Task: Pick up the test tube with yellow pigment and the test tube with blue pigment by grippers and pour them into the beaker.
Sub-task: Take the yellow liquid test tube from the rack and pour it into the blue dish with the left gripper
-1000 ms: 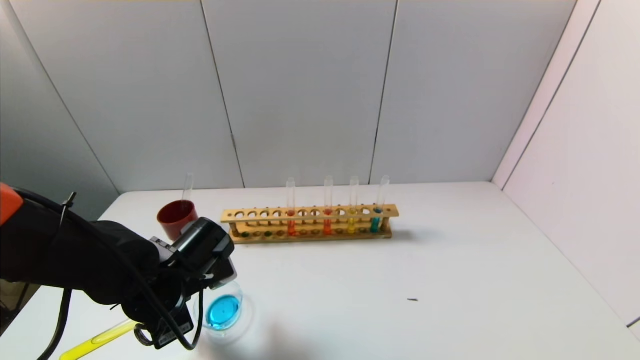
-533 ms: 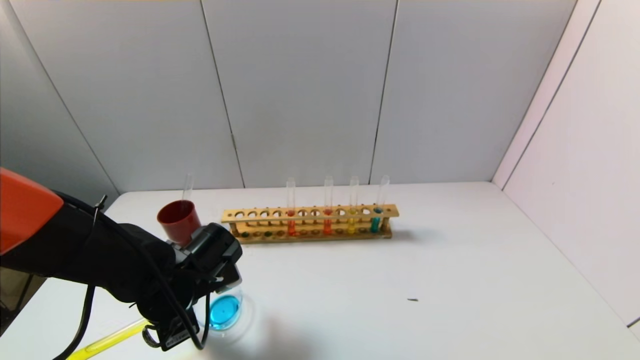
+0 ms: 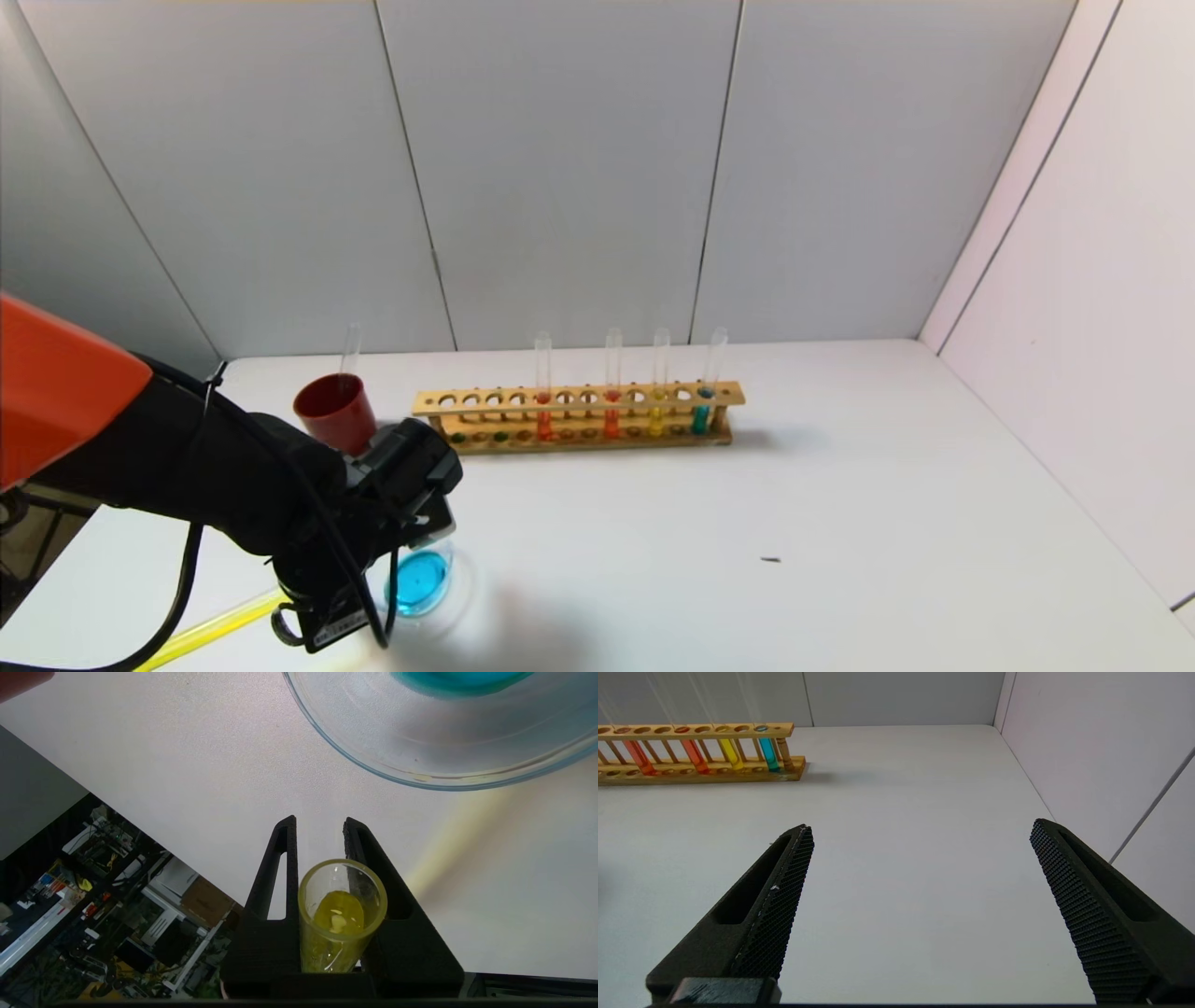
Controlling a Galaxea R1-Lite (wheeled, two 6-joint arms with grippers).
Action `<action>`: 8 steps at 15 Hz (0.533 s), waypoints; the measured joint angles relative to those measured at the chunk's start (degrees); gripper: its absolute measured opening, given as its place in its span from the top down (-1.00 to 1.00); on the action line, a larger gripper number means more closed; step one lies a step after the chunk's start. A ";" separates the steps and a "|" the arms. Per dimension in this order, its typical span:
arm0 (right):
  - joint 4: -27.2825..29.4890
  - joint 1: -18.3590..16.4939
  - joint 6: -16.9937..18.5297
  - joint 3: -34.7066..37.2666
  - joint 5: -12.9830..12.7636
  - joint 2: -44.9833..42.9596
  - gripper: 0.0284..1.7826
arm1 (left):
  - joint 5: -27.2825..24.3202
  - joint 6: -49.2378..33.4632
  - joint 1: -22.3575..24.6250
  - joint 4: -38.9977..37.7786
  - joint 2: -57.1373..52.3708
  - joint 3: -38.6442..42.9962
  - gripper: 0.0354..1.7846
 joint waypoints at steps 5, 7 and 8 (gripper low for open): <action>-0.02 0.00 0.00 0.00 -0.02 0.00 -0.91 | 0.26 -0.06 -0.57 2.32 1.55 -2.10 0.62; 0.00 0.02 0.00 0.00 0.00 0.00 -0.91 | 0.45 -0.06 -0.63 2.30 2.10 -2.38 0.62; -0.02 0.02 -0.01 0.00 -0.02 0.00 -0.91 | 0.44 -0.04 -0.66 2.34 2.34 -2.46 0.62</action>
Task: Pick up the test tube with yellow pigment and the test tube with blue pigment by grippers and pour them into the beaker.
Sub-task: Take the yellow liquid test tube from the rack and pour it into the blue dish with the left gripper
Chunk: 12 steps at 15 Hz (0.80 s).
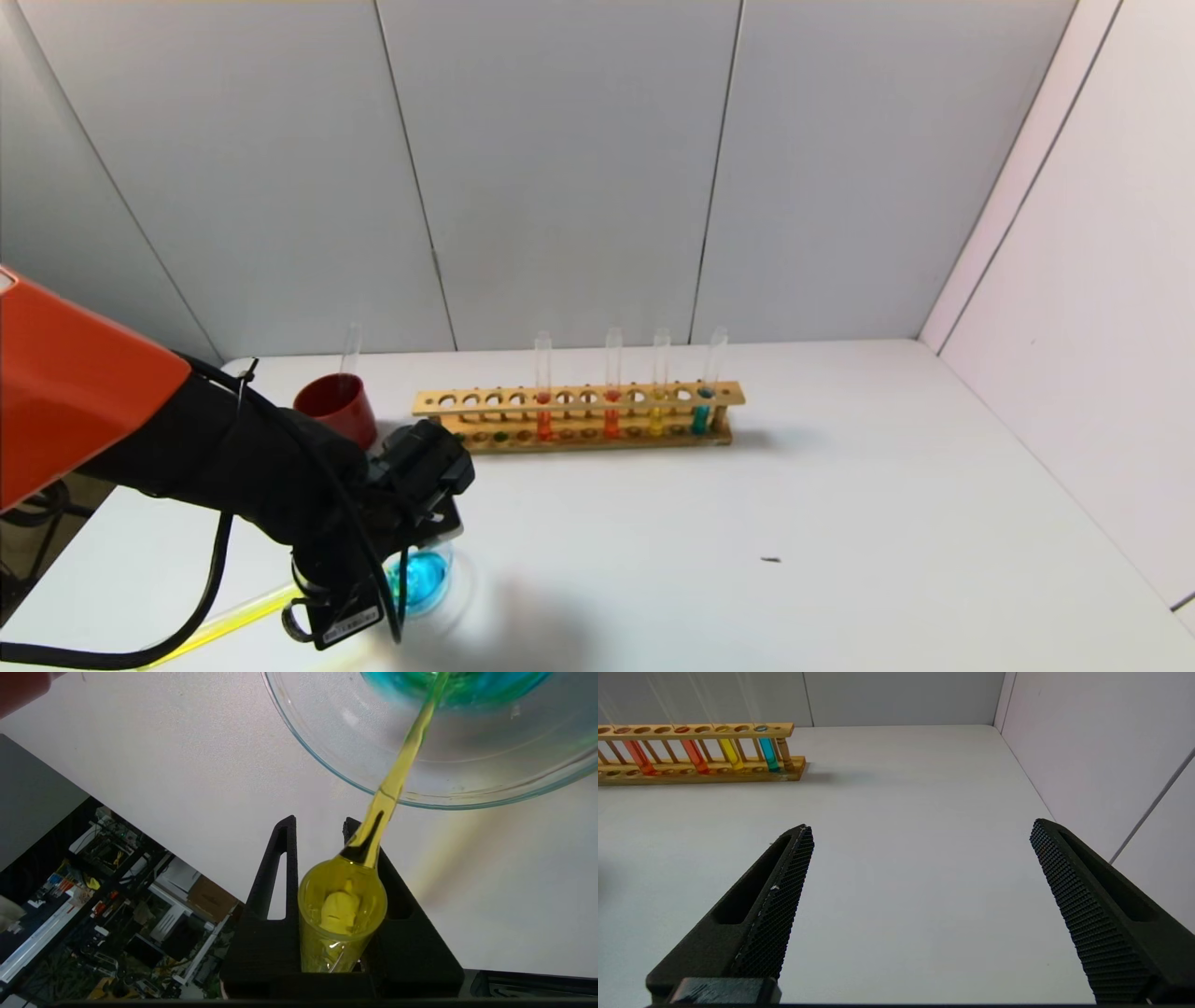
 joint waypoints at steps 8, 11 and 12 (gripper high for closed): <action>0.00 0.00 0.01 0.00 0.02 0.00 -0.91 | 0.43 -0.07 0.00 3.66 0.89 -1.60 0.62; 0.02 0.00 0.01 0.00 0.00 0.00 -0.91 | 0.43 -0.09 -0.02 4.79 1.85 -2.89 0.62; 0.02 0.00 0.01 0.00 0.00 0.00 -0.91 | 0.41 -0.11 -0.06 5.18 2.11 -3.22 0.62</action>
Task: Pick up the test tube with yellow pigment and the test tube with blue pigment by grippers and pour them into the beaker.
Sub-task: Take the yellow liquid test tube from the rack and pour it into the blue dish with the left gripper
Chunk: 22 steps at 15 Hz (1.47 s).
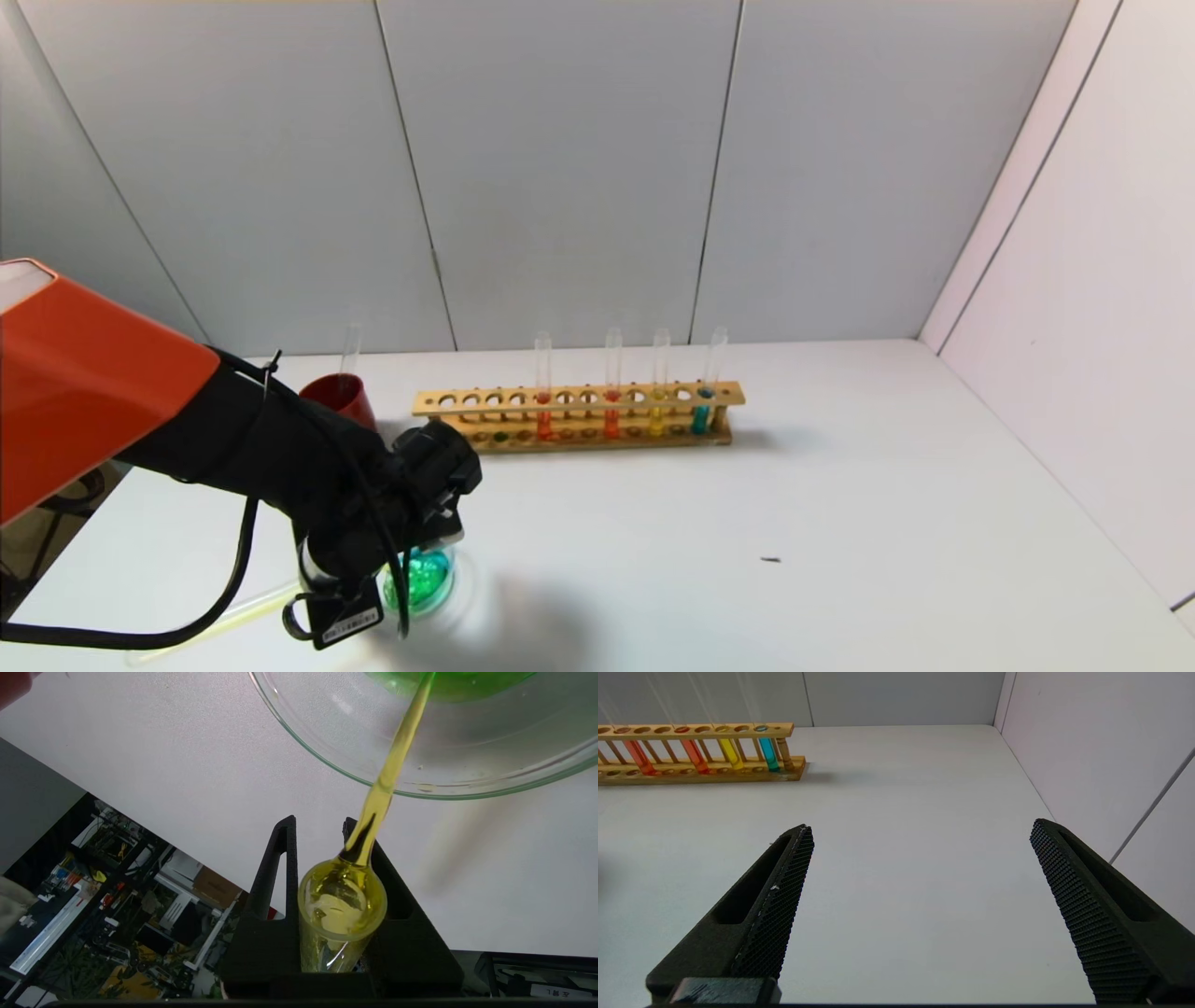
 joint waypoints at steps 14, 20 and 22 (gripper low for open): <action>-0.02 -0.02 0.00 0.00 0.02 0.00 -0.91 | 1.41 -0.24 -1.65 13.29 3.83 -9.59 0.62; -0.02 0.00 -0.01 0.00 0.02 0.00 -0.91 | 3.91 -0.71 -3.33 19.59 5.73 -14.18 0.62; 0.00 0.00 0.00 0.00 0.00 0.00 -0.91 | 4.45 -2.12 -4.02 20.55 6.58 -14.81 0.62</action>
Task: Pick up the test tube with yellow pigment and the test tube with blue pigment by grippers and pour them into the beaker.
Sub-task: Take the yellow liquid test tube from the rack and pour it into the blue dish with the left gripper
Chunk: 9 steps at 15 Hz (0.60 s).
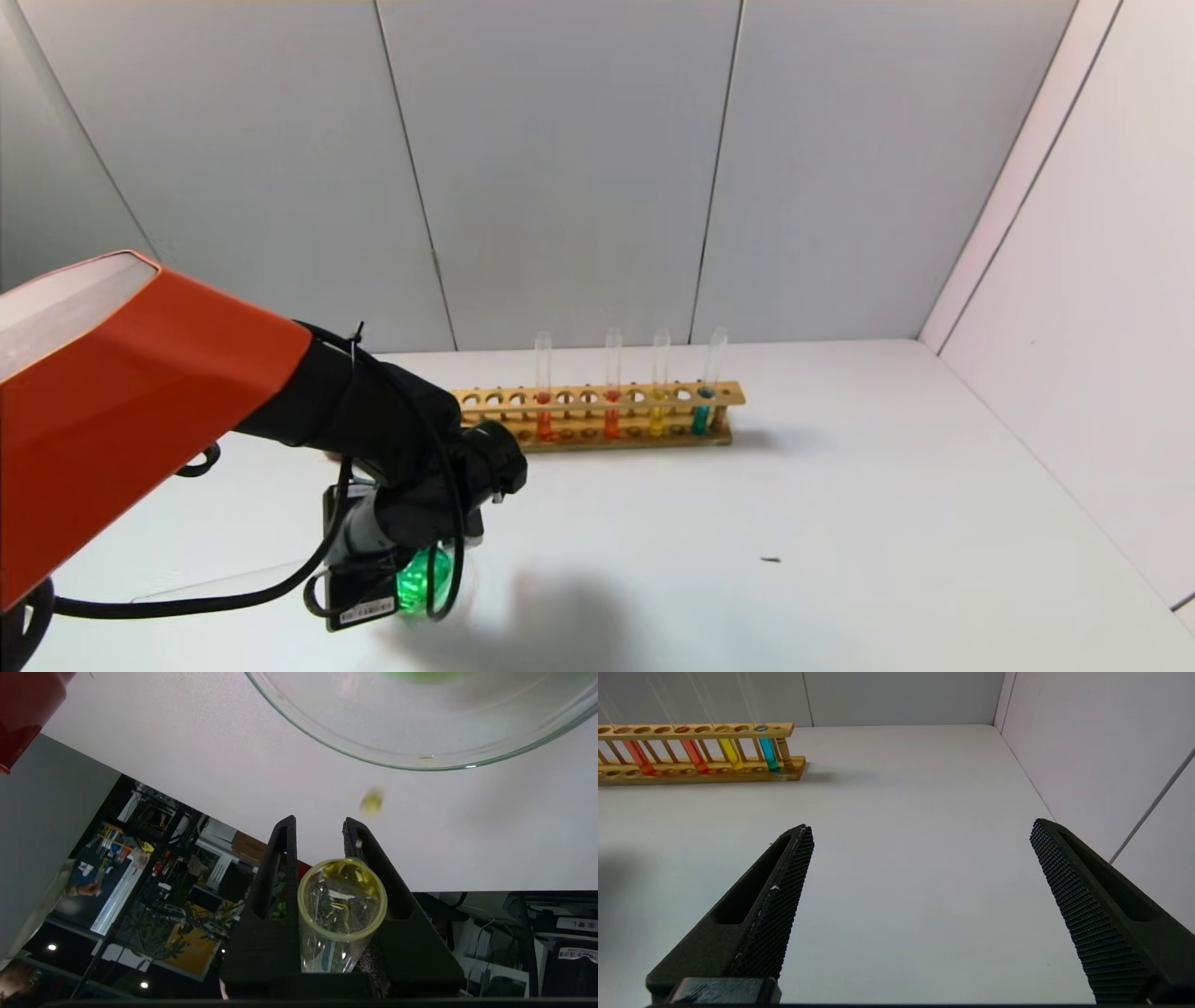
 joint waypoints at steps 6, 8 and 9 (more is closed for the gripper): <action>-0.02 -0.02 0.00 0.00 0.00 0.00 -0.91 | 0.13 -0.33 -0.74 4.69 0.77 -2.23 0.62; -0.02 -0.02 -0.01 0.00 0.00 0.00 -0.91 | 0.13 -0.35 -0.88 5.79 1.01 -2.69 0.62; -0.02 -0.02 0.00 0.00 0.00 0.00 -0.91 | 0.11 -0.33 -1.10 6.01 1.13 -2.91 0.62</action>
